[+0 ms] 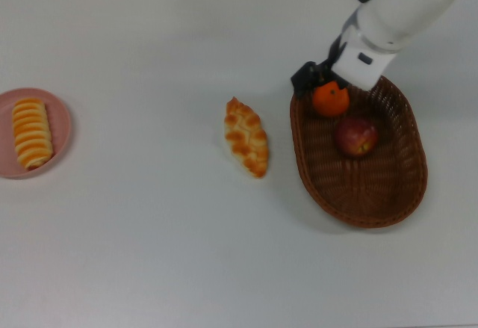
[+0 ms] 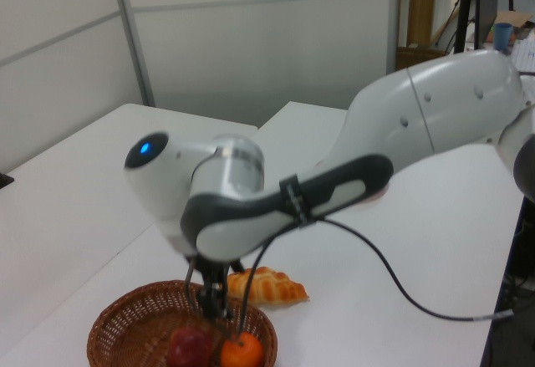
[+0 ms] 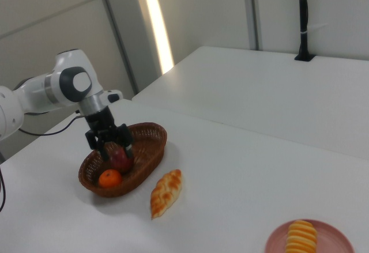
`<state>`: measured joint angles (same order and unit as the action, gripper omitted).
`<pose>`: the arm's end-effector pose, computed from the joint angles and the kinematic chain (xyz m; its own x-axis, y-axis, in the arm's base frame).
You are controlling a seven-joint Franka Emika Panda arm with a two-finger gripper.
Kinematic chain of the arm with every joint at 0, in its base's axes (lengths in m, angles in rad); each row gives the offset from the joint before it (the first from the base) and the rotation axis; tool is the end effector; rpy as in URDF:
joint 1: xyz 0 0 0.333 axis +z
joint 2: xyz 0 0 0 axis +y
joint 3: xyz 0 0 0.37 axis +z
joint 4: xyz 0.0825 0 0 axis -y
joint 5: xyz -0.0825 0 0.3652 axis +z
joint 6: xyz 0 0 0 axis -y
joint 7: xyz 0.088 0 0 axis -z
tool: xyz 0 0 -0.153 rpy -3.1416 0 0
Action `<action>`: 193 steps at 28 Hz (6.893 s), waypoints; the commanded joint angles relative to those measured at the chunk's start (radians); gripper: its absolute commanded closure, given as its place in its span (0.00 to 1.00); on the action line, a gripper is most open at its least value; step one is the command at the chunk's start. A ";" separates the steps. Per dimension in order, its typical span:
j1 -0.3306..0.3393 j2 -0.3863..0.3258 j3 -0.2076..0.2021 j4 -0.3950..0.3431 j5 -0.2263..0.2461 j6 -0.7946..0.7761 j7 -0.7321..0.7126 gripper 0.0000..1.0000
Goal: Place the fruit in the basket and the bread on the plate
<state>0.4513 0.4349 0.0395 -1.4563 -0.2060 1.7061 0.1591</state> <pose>0.5996 0.2834 0.4330 0.9245 0.3480 -0.1554 0.3748 -0.9042 0.2051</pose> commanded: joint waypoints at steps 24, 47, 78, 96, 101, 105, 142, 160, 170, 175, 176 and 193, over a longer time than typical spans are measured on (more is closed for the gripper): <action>-0.174 0.128 -0.006 -0.049 -0.041 0.063 -0.112 0.00; -0.218 0.139 -0.004 -0.032 -0.066 0.095 -0.102 1.00; -0.868 0.134 -0.010 0.011 -0.039 0.377 -0.197 1.00; -0.933 0.107 -0.007 0.008 0.032 0.372 -0.239 0.00; -0.921 0.013 -0.001 0.007 0.152 0.328 -0.279 0.00; -0.890 -0.056 0.013 0.008 0.160 0.224 -0.279 0.00; -0.554 -0.199 0.017 0.014 0.189 -0.083 -0.286 0.00; -0.551 -0.182 0.017 0.013 0.184 -0.076 -0.305 0.00; -0.559 -0.182 0.016 0.014 0.186 -0.072 -0.306 0.00; -0.557 -0.182 0.016 0.014 0.188 -0.072 -0.306 0.00; -0.557 -0.182 0.016 0.014 0.188 -0.072 -0.306 0.00; -0.554 -0.182 0.016 0.011 0.184 -0.074 -0.306 0.00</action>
<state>-0.1089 0.2632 0.0651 -1.4329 -0.0333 1.6418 -0.1210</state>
